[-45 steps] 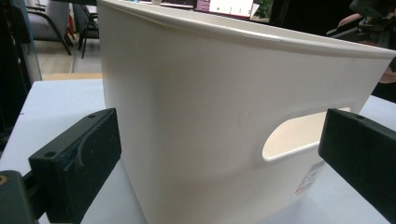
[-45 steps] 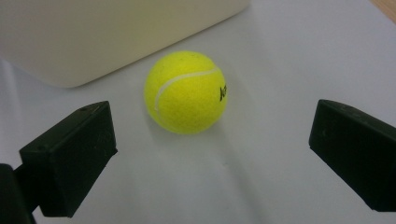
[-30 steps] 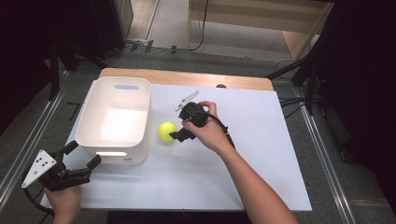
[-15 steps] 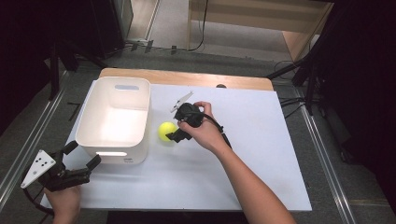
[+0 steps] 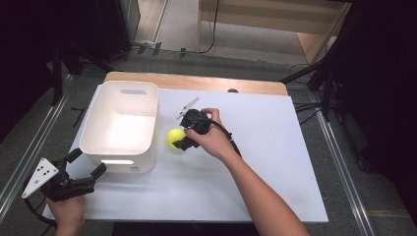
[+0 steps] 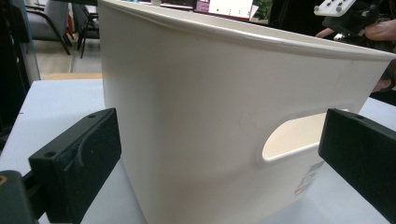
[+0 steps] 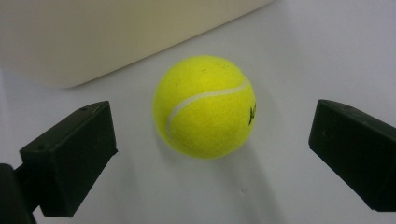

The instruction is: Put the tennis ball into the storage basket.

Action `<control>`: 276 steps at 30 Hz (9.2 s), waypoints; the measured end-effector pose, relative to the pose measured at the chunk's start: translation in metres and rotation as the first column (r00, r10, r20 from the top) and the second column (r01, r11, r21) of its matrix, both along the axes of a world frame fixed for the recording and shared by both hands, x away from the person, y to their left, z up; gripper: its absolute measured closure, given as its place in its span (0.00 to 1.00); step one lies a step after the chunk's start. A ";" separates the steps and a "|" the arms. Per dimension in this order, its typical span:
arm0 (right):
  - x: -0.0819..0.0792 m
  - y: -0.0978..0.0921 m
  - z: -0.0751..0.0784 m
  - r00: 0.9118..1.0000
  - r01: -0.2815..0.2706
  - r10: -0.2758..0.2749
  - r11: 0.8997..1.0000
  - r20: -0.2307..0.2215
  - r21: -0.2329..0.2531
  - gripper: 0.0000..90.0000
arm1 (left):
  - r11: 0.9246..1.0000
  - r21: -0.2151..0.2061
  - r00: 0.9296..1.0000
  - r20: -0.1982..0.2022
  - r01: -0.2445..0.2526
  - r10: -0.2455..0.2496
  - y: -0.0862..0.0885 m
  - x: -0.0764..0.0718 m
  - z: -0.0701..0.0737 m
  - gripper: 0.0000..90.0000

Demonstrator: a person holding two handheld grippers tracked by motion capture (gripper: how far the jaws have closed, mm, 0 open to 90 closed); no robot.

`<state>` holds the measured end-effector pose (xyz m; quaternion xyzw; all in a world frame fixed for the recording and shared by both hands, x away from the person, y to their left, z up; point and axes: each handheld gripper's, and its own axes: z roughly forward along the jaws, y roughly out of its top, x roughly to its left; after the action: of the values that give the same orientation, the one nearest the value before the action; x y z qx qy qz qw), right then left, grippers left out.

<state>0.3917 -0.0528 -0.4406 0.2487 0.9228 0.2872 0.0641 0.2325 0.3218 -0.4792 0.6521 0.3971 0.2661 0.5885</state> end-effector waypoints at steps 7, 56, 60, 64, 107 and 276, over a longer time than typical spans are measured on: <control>0.001 0.005 -0.005 1.000 -0.003 0.003 1.000 -0.008 -0.024 0.00 | 1.000 -0.003 1.000 0.002 0.000 0.000 0.000 0.000 0.000 0.00; 0.011 0.027 -0.034 0.999 0.013 -0.016 0.997 -0.035 -0.071 0.14 | 1.000 -0.007 1.000 0.004 0.004 -0.004 0.000 0.000 0.000 0.00; 0.010 0.029 -0.036 0.999 0.021 -0.024 0.997 -0.037 -0.078 0.15 | 1.000 -0.008 1.000 0.003 0.003 -0.003 0.000 0.000 0.000 0.00; 0.010 0.031 -0.037 0.999 0.023 -0.026 0.996 -0.035 -0.083 0.16 | 1.000 -0.007 1.000 0.004 0.004 -0.004 0.000 0.000 0.000 0.00; 0.009 0.025 -0.014 0.999 -0.005 0.004 0.999 -0.038 -0.042 0.25 | 1.000 -0.007 1.000 0.003 0.003 -0.003 0.000 0.000 0.000 0.00; -0.003 0.099 0.095 0.968 -0.250 0.250 0.968 -0.006 0.014 0.26 | 1.000 -0.002 1.000 0.002 0.007 -0.007 -0.001 0.000 0.000 0.00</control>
<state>0.3883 0.0461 -0.3453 0.1321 0.9451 0.2982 0.0222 0.2327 0.3210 -0.4789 0.6525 0.3943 0.2642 0.5907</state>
